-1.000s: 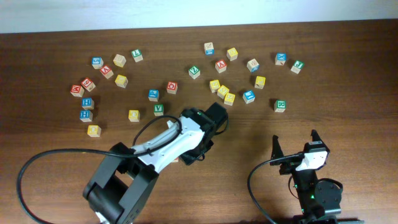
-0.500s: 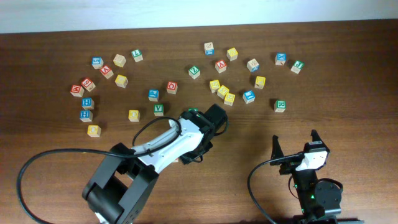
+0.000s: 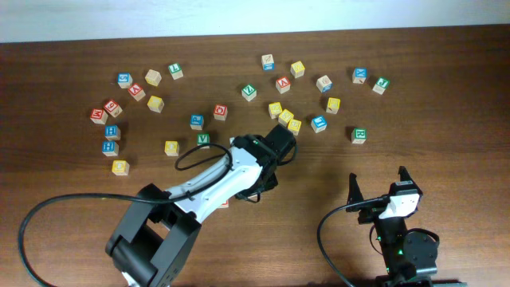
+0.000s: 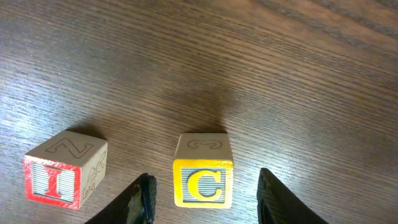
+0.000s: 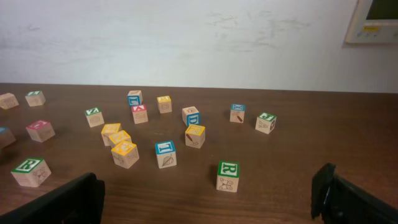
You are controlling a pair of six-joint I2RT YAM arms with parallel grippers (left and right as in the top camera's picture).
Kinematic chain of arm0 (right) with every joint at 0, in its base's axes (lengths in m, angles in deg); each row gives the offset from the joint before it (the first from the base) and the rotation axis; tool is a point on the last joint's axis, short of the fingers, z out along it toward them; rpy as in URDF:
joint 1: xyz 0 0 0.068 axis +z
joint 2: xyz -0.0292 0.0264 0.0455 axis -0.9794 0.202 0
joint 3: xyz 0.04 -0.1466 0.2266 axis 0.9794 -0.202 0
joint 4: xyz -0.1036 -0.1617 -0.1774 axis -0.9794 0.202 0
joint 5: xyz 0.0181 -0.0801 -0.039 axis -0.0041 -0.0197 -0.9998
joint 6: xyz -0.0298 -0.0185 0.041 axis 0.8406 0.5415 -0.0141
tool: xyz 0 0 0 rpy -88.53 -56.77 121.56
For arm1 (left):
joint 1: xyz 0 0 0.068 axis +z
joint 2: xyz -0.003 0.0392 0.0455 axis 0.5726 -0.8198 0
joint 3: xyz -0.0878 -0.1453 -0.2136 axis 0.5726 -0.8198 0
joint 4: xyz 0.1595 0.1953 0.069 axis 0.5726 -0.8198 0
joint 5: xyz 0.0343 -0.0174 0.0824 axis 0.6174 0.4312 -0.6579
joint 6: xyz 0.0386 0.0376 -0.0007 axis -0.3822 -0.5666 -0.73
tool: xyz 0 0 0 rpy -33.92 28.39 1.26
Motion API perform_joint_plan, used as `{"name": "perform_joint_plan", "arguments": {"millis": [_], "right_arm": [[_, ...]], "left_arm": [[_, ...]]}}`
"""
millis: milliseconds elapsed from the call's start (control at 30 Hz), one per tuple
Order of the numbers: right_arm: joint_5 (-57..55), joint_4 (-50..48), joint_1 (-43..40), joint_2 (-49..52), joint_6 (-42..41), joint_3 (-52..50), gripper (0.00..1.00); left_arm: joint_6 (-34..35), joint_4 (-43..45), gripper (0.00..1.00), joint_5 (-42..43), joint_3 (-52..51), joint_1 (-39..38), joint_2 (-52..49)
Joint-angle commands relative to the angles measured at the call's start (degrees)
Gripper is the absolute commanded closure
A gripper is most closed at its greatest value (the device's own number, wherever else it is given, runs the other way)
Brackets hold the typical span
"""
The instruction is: Spell out ICRA
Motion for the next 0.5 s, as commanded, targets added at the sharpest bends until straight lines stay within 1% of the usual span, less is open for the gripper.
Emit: {"name": "perform_joint_plan", "arguments": {"millis": [0, 167, 233, 467], "right_arm": [[-0.5, 0.22, 0.31, -0.35, 0.07, -0.42, 0.02], [-0.5, 0.22, 0.31, -0.35, 0.07, -0.42, 0.02], [-0.5, 0.22, 0.31, -0.35, 0.04, -0.42, 0.02], [-0.5, 0.22, 0.31, -0.35, 0.07, -0.42, 0.01]], "left_arm": [[-2.34, -0.52, 0.53, -0.85, 1.09, 0.09, 0.15], [-2.34, -1.81, 0.53, -0.68, 0.2, 0.02, 0.13], [-2.32, -1.14, 0.52, -0.61, -0.72, 0.02, 0.11], [-2.38, 0.92, 0.53, -0.39, -1.62, 0.02, 0.11]]}}
